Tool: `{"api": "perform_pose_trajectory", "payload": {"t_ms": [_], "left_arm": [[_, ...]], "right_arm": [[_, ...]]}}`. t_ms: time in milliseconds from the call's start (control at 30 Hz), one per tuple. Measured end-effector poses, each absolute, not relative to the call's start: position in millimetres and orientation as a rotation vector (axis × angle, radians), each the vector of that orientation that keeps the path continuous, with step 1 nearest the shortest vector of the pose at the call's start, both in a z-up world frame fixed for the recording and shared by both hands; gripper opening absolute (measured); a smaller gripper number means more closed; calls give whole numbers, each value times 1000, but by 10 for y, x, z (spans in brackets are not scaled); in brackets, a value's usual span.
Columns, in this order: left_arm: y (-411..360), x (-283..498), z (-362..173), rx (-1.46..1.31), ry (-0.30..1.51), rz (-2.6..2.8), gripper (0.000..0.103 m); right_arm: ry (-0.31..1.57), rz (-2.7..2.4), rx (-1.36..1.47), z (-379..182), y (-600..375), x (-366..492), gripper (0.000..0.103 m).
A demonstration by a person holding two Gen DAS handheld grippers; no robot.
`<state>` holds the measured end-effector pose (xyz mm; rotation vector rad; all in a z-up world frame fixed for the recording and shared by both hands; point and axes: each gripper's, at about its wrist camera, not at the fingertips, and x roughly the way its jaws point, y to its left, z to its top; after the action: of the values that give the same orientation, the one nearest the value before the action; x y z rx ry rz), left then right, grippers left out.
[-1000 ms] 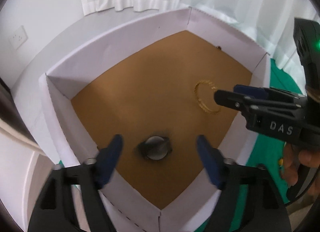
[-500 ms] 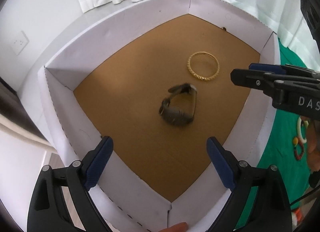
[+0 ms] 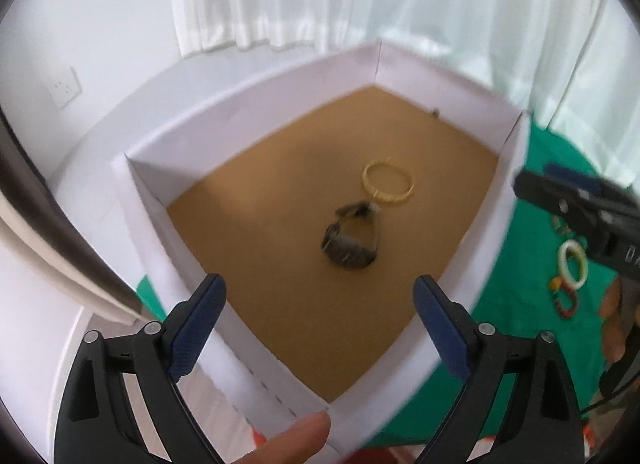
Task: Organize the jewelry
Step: 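Withdraw both tools from the box back over the jewelry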
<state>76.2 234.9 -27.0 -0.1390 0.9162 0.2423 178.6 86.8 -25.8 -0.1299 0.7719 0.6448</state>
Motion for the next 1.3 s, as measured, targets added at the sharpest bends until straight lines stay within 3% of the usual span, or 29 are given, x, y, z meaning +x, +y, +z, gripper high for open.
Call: {"api": "perform_pose_trajectory", "payload": {"t_ms": [133, 333, 633, 767, 1300], "left_arm": [[2155, 543, 84, -178, 803, 189, 103], [1685, 339, 344, -205, 690, 40, 103], [896, 335, 27, -113, 763, -81, 103], [581, 287, -221, -31, 813, -83, 103], [302, 101, -461, -23, 897, -159, 103]], "right_arm": [[691, 585, -123, -87, 374, 1501, 82], [566, 508, -8, 84, -662, 994, 84], [524, 350, -63, 15, -1616, 223, 88], [574, 304, -101, -230, -1747, -10, 95], [658, 244, -135, -551, -1594, -271, 95]]}}
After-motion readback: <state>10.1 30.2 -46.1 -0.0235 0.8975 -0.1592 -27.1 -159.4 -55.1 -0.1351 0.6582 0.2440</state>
